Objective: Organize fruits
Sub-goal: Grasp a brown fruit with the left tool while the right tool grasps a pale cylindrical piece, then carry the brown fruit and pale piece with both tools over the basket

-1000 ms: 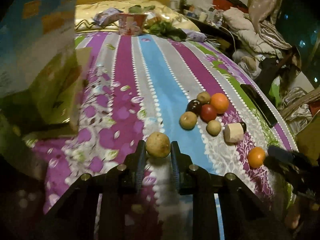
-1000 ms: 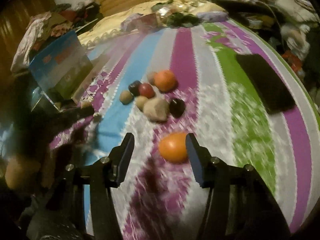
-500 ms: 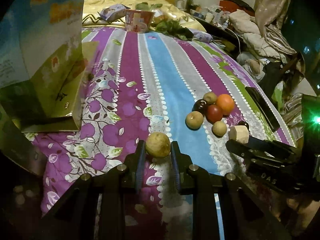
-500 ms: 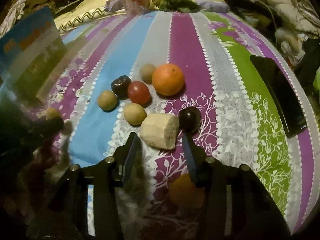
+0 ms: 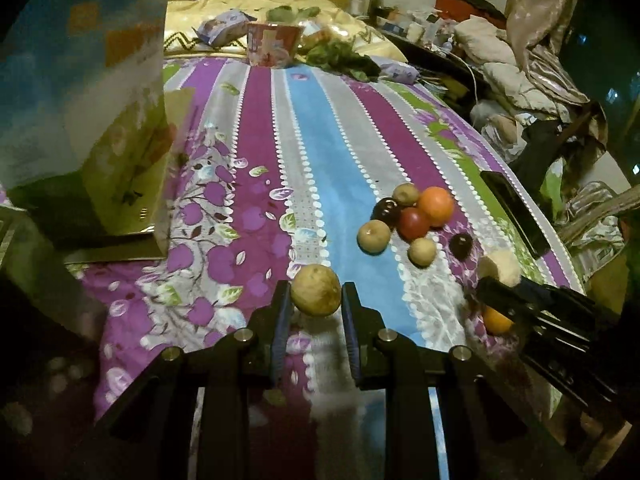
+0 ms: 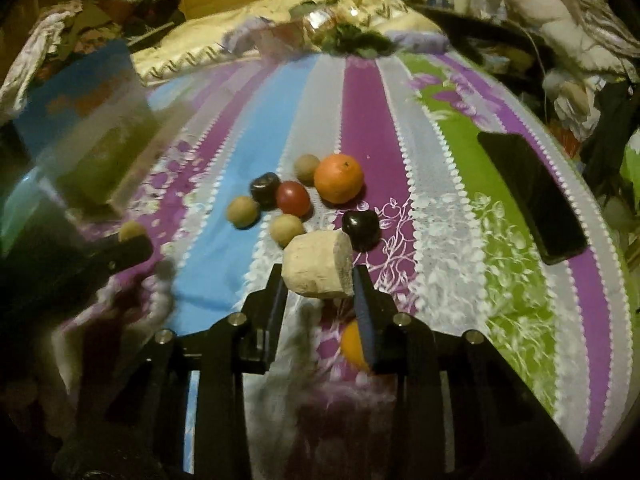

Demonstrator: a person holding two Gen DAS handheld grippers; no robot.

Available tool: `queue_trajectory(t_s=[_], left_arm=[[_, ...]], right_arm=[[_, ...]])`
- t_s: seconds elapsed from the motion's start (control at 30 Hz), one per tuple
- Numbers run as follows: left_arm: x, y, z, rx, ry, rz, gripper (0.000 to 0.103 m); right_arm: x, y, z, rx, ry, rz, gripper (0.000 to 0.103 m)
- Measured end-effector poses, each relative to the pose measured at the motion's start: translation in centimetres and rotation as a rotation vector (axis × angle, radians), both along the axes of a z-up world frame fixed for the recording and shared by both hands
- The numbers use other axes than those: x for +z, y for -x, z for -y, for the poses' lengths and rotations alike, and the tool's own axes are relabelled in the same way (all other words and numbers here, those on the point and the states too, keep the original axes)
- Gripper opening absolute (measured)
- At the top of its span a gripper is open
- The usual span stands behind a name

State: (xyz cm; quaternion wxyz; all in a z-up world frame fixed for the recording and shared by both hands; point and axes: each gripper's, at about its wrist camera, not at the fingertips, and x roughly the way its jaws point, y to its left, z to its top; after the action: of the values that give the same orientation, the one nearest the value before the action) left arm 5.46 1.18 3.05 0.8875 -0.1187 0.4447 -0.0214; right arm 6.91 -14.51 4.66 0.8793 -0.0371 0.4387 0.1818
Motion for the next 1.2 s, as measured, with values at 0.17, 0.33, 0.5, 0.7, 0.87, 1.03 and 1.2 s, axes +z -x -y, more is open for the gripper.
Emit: queue_trajectory(t_s=[0.17,0.33,0.5,0.7,0.87,1.03,1.2], left_arm=[[1.6,1.8,0.3,0.023,-0.028,0.005,0.025],[1.6,2.4,1.1,0.020,-0.045,-0.017,0.025],[2.8,3.0,1.3,0.023,-0.055,-0.008,0.025],[6.5,4.4,-1.3,0.087,-0.082,0.035,0.025],[9.6,6.7,-5.2,0.187,-0.111,0.065,0.025],[11.9,9.2,-10.0,0.303,-0.132,0.079,0.025],[13.0,11.5,-14.2,0.381,-0.138,0.081,0.025]], right_arm=[[1.1,2.1,0.4,0.024,-0.011,0.014,0.033],[0.8,2.6,0.5,0.017,-0.017,-0.002,0.033],[1.8,2.8,0.6,0.016,-0.027,0.011,0.033],[4.3,2.7,-0.7,0.053,-0.048,0.035,0.033],[6.6,3.1,-3.5,0.112,-0.064,0.065,0.033],[9.0,3.5,-7.3,0.174,-0.085,0.094,0.033],[10.7,4.1,-11.3,0.249,-0.102,0.095,0.033]])
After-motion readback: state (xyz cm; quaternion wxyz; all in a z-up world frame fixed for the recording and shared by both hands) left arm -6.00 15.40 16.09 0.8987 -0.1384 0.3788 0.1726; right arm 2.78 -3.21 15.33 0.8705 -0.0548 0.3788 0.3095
